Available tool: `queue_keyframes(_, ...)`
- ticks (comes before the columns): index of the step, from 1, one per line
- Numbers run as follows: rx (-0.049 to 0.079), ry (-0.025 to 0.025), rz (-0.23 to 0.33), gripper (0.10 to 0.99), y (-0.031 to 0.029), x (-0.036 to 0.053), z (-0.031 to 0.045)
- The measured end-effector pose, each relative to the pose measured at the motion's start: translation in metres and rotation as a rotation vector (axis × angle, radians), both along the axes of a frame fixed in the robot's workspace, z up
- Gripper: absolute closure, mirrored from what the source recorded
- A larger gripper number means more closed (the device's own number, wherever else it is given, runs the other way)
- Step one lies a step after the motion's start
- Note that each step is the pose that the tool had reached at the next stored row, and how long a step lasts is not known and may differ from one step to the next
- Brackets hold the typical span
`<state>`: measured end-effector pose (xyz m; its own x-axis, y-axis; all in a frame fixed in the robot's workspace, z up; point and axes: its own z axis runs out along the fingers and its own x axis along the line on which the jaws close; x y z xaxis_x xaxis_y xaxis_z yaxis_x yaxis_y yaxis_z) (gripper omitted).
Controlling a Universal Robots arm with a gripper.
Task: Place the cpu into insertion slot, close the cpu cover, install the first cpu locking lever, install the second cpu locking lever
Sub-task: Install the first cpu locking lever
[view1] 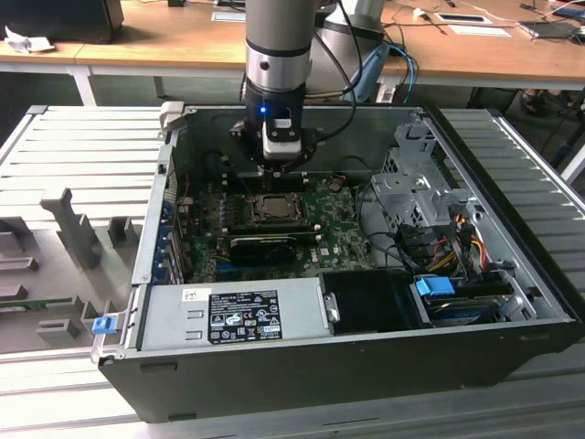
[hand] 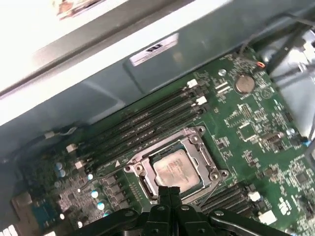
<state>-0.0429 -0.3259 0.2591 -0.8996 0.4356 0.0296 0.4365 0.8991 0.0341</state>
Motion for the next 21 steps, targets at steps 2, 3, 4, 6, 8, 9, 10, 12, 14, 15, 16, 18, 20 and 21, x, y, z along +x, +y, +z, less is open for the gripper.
queue_keyframes(2, 0.0, 0.0, 0.092, 0.98, 0.0, 0.0, -0.0004)
queue_keyframes(3, 0.0, 0.0, 0.132, 0.98, 0.0, 0.0, -0.0005)
queue_keyframes(4, 0.0, -0.0001, 0.167, 0.98, 0.0, 0.0001, -0.0007)
queue_keyframes(6, 0.0, 0.0, 0.248, 0.98, 0.0, 0.0, -0.0011)
queue_keyframes(8, 0.0, -0.0015, 0.353, 0.98, 0.0, 0.0001, -0.0018)
queue_keyframes(9, 0.0, -0.0036, 0.369, 0.98, 0.0, 0.0001, -0.0018)
queue_keyframes(10, -0.001, -0.0065, 0.379, 0.98, 0.0, 0.0, -0.0019)
queue_keyframes(12, -0.002, -0.014, 0.413, 0.98, 0.0, 0.0, -0.002)
queue_keyframes(14, -0.001, -0.0145, 0.429, 0.98, 0.0, -0.0011, -0.0023)
queue_keyframes(15, 0.0, -0.0152, 0.433, 0.98, 0.0, -0.0033, -0.0024)
queue_keyframes(16, 0.001, -0.0161, 0.434, 0.98, 0.0, -0.0086, -0.0024)
queue_keyframes(18, 0.001, -0.0173, 0.434, 0.98, 0.0, -0.0171, -0.0026)
queue_keyframes(20, 0.001, -0.0179, 0.435, 0.98, 0.0, -0.022, -0.0026)
queue_keyframes(21, 0.001, -0.0184, 0.435, 0.98, 0.0001, -0.0288, -0.0027)
